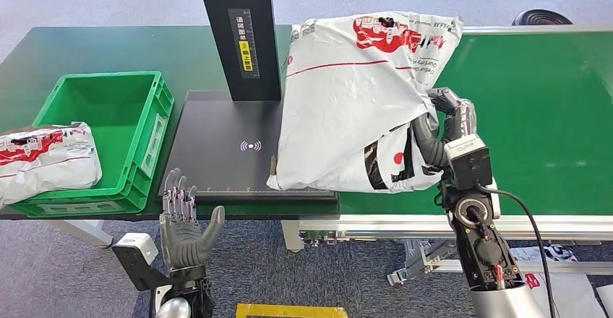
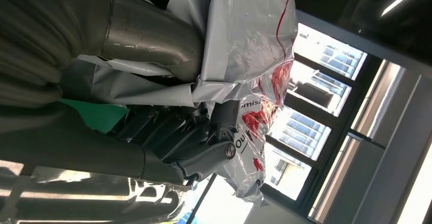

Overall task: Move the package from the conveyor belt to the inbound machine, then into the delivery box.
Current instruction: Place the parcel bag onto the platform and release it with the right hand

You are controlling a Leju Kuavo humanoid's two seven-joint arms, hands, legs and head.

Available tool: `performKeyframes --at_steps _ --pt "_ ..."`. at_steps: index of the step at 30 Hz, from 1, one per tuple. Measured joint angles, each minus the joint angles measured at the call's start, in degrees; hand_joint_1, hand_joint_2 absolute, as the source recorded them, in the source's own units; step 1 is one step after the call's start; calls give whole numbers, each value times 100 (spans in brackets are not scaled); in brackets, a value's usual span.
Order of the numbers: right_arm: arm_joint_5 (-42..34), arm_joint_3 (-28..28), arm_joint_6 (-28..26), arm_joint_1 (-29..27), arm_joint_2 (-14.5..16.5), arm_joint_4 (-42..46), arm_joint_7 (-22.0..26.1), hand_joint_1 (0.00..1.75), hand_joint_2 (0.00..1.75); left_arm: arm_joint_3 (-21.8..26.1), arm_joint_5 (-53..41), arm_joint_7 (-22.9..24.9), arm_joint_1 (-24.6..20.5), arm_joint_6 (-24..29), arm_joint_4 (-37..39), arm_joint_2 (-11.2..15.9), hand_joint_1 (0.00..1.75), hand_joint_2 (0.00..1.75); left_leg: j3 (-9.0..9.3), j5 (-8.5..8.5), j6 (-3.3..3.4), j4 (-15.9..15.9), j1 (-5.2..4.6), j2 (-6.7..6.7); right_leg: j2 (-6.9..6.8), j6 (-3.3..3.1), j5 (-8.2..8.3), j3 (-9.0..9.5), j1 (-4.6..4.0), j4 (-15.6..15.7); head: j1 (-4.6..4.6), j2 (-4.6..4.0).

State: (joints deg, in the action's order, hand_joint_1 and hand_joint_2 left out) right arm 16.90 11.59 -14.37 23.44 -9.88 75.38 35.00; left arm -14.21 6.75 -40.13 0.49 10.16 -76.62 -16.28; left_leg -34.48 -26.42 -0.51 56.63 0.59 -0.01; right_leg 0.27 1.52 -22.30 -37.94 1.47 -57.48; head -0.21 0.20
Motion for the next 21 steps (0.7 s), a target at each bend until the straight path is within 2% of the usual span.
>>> performKeyframes --at_steps 16,21 --pt "273 427 190 366 170 -133 -140 175 175 38 -43 0 83 -37 -16 -6 0 175 -3 5 2 1 -1 -2 -3 0 2 2 1 0 0 0" --pt "552 682 431 1017 284 -615 -402 175 175 48 -34 0 98 -39 -17 -18 0 175 -4 8 1 1 -1 5 1 -5 8 1 1 -1 -1 0"
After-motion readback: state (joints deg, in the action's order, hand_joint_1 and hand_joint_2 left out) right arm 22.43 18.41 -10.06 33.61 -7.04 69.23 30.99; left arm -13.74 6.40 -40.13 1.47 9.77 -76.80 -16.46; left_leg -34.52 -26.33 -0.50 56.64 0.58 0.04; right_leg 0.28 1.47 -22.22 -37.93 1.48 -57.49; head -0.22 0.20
